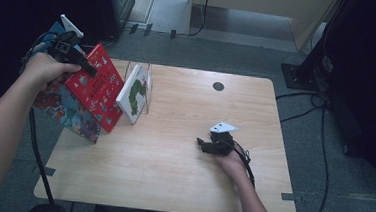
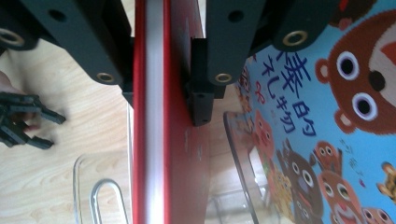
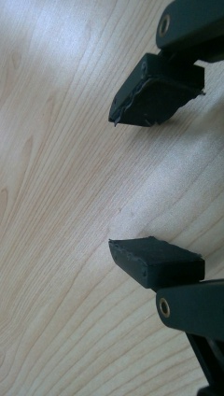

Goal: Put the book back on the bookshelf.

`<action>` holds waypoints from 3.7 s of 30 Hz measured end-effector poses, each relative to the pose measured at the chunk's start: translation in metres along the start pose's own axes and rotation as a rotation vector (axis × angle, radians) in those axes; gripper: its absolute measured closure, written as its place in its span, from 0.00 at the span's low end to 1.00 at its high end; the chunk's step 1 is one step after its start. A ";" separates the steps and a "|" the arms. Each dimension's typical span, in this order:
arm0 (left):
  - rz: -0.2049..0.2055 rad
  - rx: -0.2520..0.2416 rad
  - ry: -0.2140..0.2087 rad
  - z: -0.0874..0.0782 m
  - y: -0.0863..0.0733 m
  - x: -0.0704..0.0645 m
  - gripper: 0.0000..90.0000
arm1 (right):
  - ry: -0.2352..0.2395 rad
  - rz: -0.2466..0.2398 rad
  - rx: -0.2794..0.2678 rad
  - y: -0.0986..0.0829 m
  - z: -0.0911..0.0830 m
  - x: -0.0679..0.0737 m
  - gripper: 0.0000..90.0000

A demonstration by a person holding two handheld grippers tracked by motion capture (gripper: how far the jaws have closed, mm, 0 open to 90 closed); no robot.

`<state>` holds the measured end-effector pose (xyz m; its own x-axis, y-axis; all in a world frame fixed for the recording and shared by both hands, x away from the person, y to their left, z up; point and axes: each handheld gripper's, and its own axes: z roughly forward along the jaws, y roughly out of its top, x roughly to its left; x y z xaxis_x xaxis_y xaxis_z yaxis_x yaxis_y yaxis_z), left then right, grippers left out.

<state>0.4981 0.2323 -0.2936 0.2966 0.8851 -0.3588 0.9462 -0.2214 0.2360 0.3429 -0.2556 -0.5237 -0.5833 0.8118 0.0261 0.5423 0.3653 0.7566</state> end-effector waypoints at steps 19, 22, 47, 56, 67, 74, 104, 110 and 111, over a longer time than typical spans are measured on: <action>-0.109 -0.055 0.026 -0.005 0.025 0.013 0.88 | -0.001 0.000 -0.001 0.000 0.000 0.000 0.36; -0.125 -0.074 0.014 -0.009 0.026 0.016 0.89 | -0.001 0.000 0.000 0.000 0.000 0.000 0.36; -0.148 -0.128 0.026 -0.002 0.030 0.023 0.76 | -0.012 0.008 -0.001 0.000 0.000 0.001 0.36; -0.141 -0.148 0.045 -0.017 0.026 0.019 0.63 | -0.012 0.009 -0.001 0.000 0.000 0.001 0.36; -0.116 -0.235 0.002 -0.054 0.009 0.009 0.54 | -0.016 0.013 0.003 0.000 0.000 0.001 0.34; -0.076 -0.223 -0.009 -0.058 0.000 -0.009 0.47 | -0.024 0.021 0.005 0.000 0.000 0.000 0.31; 0.106 -0.166 -0.165 0.011 -0.061 -0.079 0.42 | -0.015 0.015 0.010 0.000 0.000 0.001 0.28; 0.146 -0.152 -0.149 0.032 -0.078 -0.089 0.42 | -0.015 0.015 0.010 0.000 0.000 0.001 0.28; 0.150 -0.152 -0.150 0.035 -0.080 -0.090 0.42 | -0.015 0.015 0.010 0.000 0.000 0.001 0.28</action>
<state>0.4001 0.1560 -0.3113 0.4587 0.7739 -0.4366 0.8632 -0.2715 0.4257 0.3423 -0.2551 -0.5239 -0.5656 0.8242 0.0275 0.5572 0.3574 0.7496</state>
